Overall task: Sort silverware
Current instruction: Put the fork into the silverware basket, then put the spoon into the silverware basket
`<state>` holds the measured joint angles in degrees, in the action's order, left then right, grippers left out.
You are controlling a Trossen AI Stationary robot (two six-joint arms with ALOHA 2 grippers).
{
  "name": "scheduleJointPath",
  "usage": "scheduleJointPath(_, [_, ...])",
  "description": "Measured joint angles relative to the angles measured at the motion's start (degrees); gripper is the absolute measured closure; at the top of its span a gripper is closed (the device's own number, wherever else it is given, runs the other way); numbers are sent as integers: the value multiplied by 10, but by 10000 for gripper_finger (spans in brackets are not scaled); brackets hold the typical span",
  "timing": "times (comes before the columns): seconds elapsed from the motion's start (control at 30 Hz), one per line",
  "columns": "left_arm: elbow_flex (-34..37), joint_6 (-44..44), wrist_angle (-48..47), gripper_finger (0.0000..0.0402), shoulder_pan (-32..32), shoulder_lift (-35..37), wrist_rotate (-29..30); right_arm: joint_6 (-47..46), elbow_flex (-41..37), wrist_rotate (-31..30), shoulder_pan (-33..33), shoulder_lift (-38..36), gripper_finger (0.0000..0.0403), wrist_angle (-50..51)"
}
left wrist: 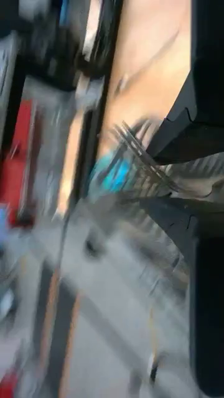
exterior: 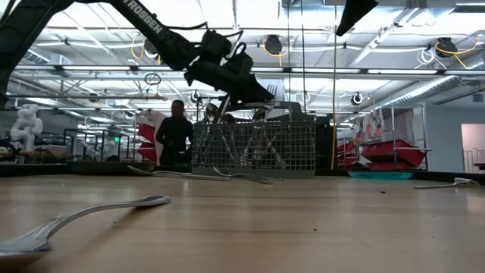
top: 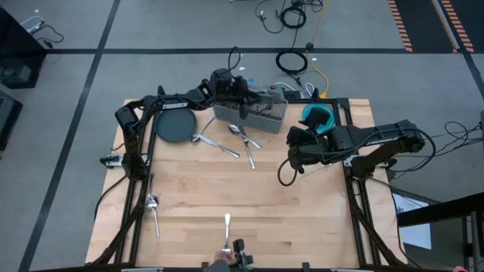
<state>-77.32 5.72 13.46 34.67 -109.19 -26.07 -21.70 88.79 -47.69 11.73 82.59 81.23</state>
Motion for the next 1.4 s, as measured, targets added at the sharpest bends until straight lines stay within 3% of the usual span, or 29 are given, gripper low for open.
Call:
scheduleJointPath(0.07, [0,-32,38,293,-5,0,39,-2,0,1,0,0,149,-1])
scheduleJointPath(0.2, [0,-82,103,291,-11,0,57,-8,0,1,0,0,149,-3])
scheduleJointPath(0.37, [0,-93,112,291,-11,2,56,-19,0,1,0,0,149,-4])
scheduleJointPath(0.43, [0,-144,107,291,-10,12,45,-26,0,1,0,0,149,-3])
scheduleJointPath(0.63, [0,-188,88,291,12,114,-124,-91,-21,-8,0,-1,149,3])
scheduleJointPath(0.73, [0,-188,50,291,27,201,-162,-123,-76,-17,-1,-7,149,-47])
scheduleJointPath(0.83, [-2,-157,1,291,44,308,-168,-98,-153,3,-6,-13,149,-187])
scheduleJointPath(0.93, [-2,-108,-83,291,62,412,-144,-4,-224,44,-29,-13,149,-387])
scheduleJointPath(1.03, [-2,-67,-196,291,69,503,-72,85,-280,104,-72,3,149,-599])
scheduleJointPath(1.1, [-2,-59,-271,291,69,553,-26,112,-301,139,-103,23,149,-688])
scheduleJointPath(1.23, [-2,-87,-392,291,69,622,71,159,-301,186,-166,74,149,-770])
scheduleJointPath(1.4, [1,-98,-518,291,69,648,91,168,-278,300,-220,146,149,-778])
